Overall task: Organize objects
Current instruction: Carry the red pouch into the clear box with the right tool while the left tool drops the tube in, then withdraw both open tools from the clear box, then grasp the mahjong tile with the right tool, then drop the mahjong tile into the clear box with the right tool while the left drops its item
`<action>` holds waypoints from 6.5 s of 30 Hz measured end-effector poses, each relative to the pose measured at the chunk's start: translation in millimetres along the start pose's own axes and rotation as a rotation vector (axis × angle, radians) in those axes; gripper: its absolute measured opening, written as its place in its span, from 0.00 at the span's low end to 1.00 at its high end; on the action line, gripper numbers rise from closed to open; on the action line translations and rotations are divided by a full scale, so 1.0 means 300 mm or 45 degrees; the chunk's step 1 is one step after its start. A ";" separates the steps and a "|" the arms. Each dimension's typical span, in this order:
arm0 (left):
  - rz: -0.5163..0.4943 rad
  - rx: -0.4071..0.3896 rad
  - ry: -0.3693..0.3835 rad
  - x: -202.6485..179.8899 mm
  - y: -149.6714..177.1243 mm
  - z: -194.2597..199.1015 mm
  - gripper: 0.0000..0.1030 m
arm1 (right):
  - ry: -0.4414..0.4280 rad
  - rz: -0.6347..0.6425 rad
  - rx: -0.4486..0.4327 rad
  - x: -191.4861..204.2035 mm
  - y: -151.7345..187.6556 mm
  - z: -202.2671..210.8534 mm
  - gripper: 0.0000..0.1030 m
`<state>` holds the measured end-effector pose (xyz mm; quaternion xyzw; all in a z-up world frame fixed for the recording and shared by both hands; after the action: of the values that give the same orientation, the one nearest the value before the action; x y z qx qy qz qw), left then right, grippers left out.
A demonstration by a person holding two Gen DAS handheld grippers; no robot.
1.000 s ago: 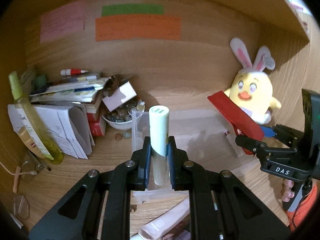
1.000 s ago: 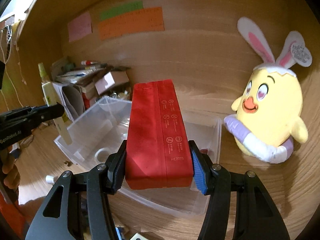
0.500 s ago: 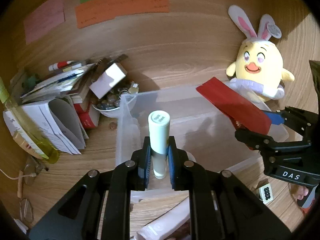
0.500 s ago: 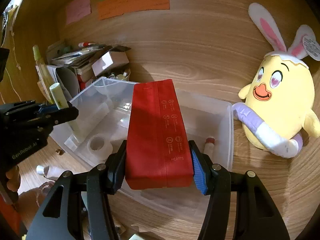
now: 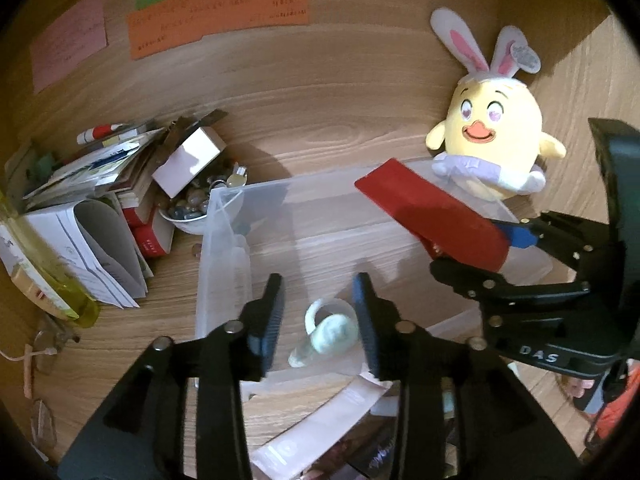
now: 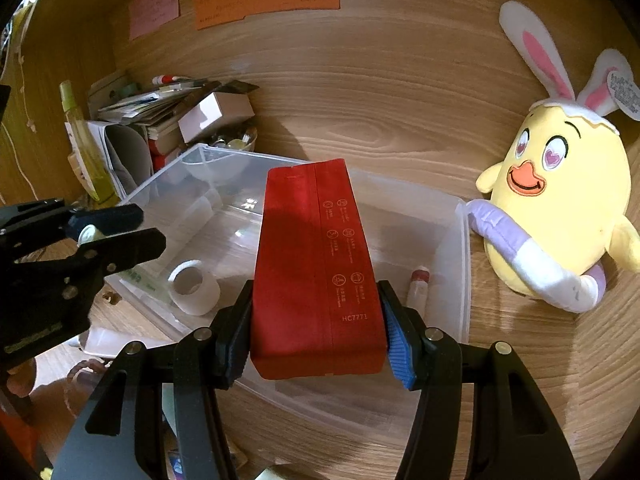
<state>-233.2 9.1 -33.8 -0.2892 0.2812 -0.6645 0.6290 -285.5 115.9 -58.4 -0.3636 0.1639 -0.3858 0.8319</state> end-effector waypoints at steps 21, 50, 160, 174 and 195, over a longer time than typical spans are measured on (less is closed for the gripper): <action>0.094 -0.122 0.037 0.078 0.011 0.229 0.80 | 0.006 0.005 -0.074 0.005 -0.027 0.107 0.75; 0.197 0.132 0.012 0.274 0.324 0.105 0.84 | -0.029 0.057 0.020 0.039 0.278 0.248 0.79; 0.159 -0.152 -0.002 0.094 -0.031 0.124 0.12 | -0.078 -0.057 -0.178 0.021 -0.116 0.194 0.22; 0.174 -0.058 0.026 0.091 0.013 -0.001 0.12 | -0.065 -0.066 -0.005 -0.008 -0.033 0.019 0.22; 0.146 -0.001 0.060 0.057 0.039 -0.046 0.13 | -0.054 -0.031 0.066 0.029 0.000 -0.049 0.22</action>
<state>-236.1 -8.6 -51.3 -0.2572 0.3124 -0.6339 0.6591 -288.1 102.1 -68.2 -0.3521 0.1318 -0.3922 0.8396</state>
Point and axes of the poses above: each gripper's, at about its wrist camera, not at the fingertips, and z roughly against the way its jaws point, x to its left, y to its underside, the point moved 8 cm from there along -z, roughly the way its jaws point, and after that the axes turned 1 degree about -z, right-handed, at the moved point
